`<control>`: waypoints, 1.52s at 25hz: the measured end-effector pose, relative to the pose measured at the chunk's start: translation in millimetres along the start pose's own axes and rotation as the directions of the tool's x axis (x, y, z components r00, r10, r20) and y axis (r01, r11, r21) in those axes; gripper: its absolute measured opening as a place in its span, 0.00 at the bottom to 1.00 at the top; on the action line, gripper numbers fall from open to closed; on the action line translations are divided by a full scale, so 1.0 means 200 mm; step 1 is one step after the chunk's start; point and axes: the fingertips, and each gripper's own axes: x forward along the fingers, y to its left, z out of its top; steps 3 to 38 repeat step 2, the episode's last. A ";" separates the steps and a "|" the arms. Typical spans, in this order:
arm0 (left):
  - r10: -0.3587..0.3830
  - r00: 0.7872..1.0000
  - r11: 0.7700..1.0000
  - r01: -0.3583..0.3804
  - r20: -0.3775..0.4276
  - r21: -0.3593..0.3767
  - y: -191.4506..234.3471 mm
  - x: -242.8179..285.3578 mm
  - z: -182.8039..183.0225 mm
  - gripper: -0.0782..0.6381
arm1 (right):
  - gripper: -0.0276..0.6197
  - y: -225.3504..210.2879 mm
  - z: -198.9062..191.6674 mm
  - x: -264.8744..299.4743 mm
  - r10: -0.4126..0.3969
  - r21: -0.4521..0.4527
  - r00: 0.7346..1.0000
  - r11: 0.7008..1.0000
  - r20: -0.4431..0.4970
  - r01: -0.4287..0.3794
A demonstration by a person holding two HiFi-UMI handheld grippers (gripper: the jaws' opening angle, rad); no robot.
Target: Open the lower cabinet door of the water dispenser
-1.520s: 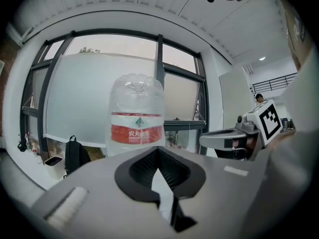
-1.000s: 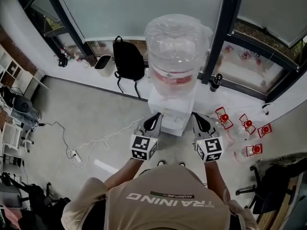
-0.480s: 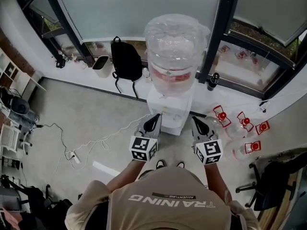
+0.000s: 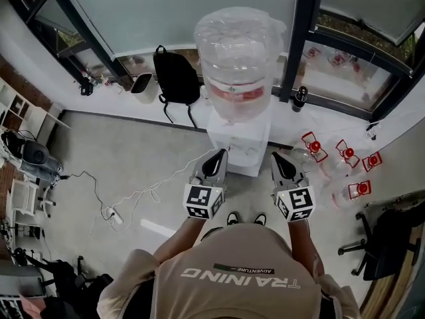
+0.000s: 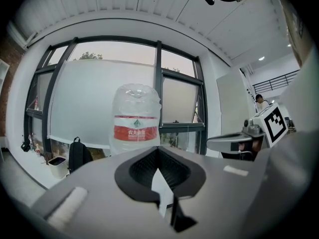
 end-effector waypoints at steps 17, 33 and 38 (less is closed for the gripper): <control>0.001 1.000 1.000 -0.001 0.010 0.000 -0.01 0.01 0.01 0.12 | 0.06 -0.02 0.02 -0.01 -0.001 -0.011 1.000 1.000 0.007 0.001; 0.001 1.000 1.000 -0.001 0.010 0.000 -0.01 0.01 0.01 0.12 | 0.06 -0.02 0.02 -0.01 -0.001 -0.011 1.000 1.000 0.007 0.001; 0.001 1.000 1.000 -0.001 0.010 0.000 -0.01 0.01 0.01 0.12 | 0.06 -0.02 0.02 -0.01 -0.001 -0.011 1.000 1.000 0.007 0.001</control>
